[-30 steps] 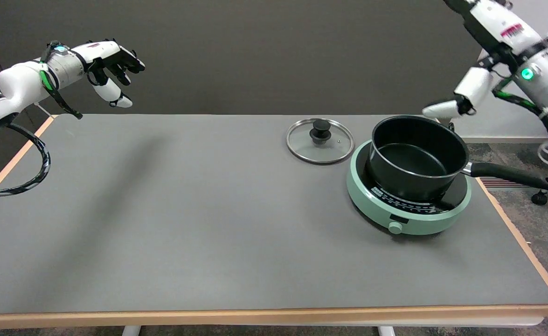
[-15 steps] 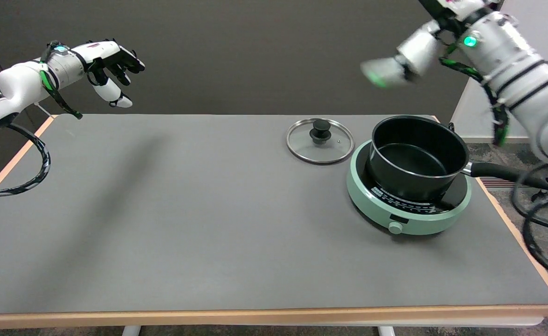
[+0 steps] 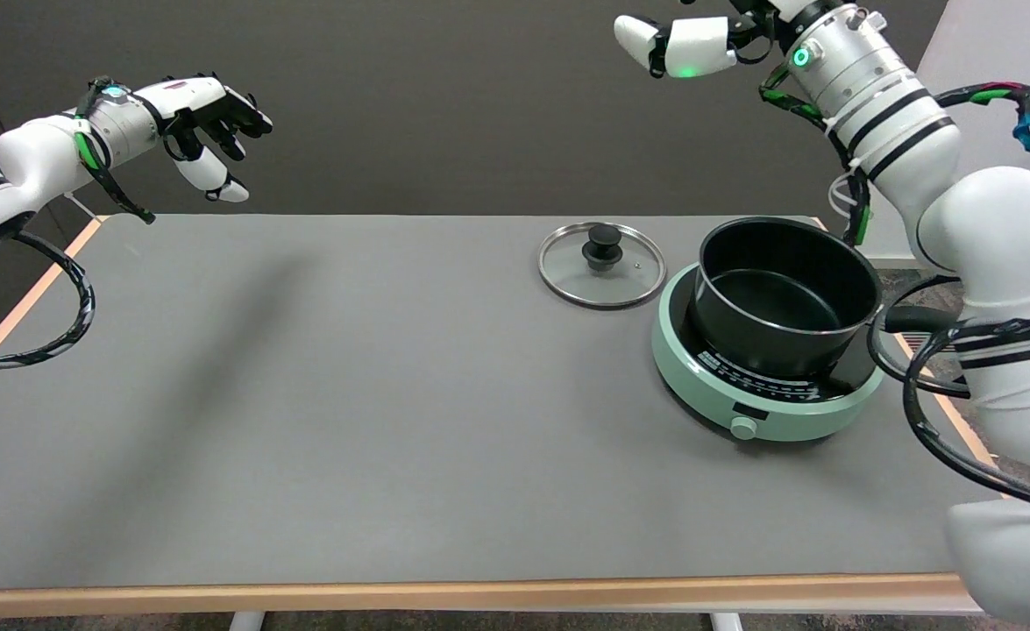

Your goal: Pick up the pot lid.

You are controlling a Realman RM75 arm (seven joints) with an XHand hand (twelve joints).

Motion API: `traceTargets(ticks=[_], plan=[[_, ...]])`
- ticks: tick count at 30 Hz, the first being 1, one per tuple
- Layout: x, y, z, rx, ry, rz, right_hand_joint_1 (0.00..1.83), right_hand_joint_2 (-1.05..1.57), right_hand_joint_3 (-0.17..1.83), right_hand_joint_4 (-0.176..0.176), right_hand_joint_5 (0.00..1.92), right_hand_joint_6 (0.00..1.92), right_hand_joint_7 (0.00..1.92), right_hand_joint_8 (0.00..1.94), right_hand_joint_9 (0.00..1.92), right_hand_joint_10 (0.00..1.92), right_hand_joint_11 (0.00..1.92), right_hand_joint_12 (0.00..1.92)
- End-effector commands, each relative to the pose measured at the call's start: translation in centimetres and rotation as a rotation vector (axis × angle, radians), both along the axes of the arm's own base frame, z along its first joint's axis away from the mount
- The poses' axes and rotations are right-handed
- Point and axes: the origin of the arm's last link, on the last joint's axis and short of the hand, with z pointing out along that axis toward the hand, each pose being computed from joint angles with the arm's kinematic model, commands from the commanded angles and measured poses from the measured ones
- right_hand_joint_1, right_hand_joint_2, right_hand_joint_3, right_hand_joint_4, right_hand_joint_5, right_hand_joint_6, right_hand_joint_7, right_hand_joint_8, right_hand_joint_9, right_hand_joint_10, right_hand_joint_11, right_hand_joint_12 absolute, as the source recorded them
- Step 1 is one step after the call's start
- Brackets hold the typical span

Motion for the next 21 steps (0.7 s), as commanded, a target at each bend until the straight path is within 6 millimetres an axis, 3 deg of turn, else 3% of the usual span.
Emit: traceTargets(ticks=[1,5,10,14,21], plan=[[1.5,0.3,0.5,-0.055,0.086,0.034,0.67,0.69,0.74,-0.019,0.71,0.50,0.85,0.37,0.71,0.68,0.52,1.35],[1.7,0.0,1.3,-0.069,0.131,0.011,0.68,0.68,0.75,0.017,0.72,0.50,0.86,0.37,0.73,0.67,0.53,1.34],[2.2,-2.1,0.3,-0.043,0.233,-0.032,0.69,0.68,0.76,0.033,0.72,0.50,0.86,0.37,0.74,0.66,0.53,1.33],[0.5,-4.5,-0.5,-0.015,0.300,-0.127,0.70,0.67,0.77,0.036,0.71,0.48,0.86,0.36,0.74,0.66,0.53,1.32],[-4.4,-8.4,0.5,-0.017,0.313,-0.332,0.72,0.64,0.80,0.035,0.67,0.38,0.78,0.29,0.69,0.56,0.52,1.30]])
